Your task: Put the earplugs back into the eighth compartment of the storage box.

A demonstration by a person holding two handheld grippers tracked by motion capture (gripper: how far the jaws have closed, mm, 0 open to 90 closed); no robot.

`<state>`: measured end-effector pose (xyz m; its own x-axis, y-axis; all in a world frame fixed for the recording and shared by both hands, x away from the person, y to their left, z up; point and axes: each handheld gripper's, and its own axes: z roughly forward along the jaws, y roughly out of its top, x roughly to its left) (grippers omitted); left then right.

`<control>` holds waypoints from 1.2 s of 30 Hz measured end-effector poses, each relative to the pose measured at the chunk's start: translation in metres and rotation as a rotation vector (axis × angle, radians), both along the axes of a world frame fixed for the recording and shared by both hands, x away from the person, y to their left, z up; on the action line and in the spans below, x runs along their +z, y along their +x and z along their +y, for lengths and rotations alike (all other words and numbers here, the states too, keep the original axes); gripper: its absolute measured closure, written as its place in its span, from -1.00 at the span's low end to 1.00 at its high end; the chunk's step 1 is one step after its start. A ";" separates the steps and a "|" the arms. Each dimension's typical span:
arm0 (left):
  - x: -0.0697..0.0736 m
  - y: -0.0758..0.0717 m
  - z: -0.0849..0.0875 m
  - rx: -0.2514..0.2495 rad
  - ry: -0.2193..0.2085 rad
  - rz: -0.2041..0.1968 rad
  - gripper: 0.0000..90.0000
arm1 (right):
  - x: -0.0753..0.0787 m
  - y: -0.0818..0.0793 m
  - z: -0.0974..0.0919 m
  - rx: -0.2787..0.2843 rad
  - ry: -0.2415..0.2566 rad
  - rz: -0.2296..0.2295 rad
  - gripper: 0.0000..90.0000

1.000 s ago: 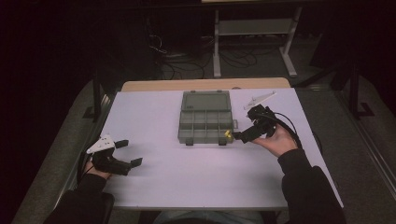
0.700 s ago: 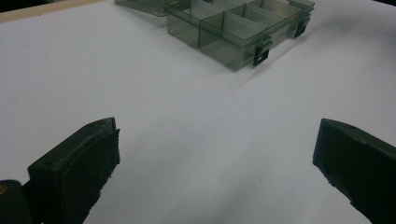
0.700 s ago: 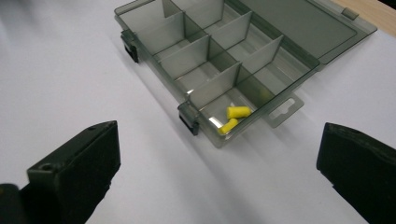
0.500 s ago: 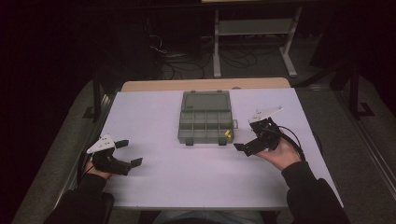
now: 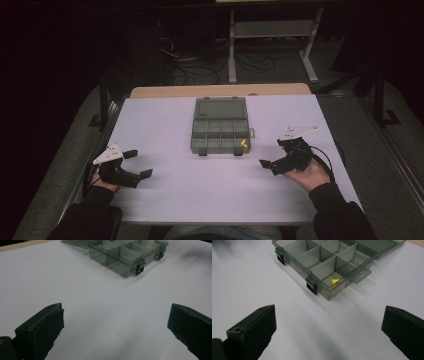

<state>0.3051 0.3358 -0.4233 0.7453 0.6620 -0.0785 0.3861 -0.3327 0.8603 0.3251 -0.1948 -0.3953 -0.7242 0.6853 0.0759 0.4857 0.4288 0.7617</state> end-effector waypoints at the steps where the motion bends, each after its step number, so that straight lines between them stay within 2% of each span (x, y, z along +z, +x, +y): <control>1: 0.000 0.000 0.000 0.000 0.000 0.000 -1.00 | -0.001 -0.001 -0.002 -0.006 0.006 0.000 -1.00; 10: 0.000 0.000 0.000 -0.001 -0.001 -0.002 -1.00 | -0.008 -0.010 -0.015 -0.049 0.049 -0.018 -1.00; 23: 0.000 0.000 0.000 -0.003 -0.002 -0.005 -1.00 | -0.014 -0.024 -0.034 -0.124 0.144 -0.086 -1.00; 29: 0.000 0.000 0.000 -0.003 -0.002 -0.004 -1.00 | -0.017 -0.029 -0.040 -0.137 0.167 -0.124 -1.00; 33: 0.001 0.000 -0.001 -0.003 -0.001 -0.004 -1.00 | -0.018 -0.033 -0.042 -0.136 0.180 -0.165 -1.00; 36: 0.001 0.000 -0.001 -0.003 -0.002 -0.004 -1.00 | -0.019 -0.033 -0.042 -0.128 0.180 -0.174 -1.00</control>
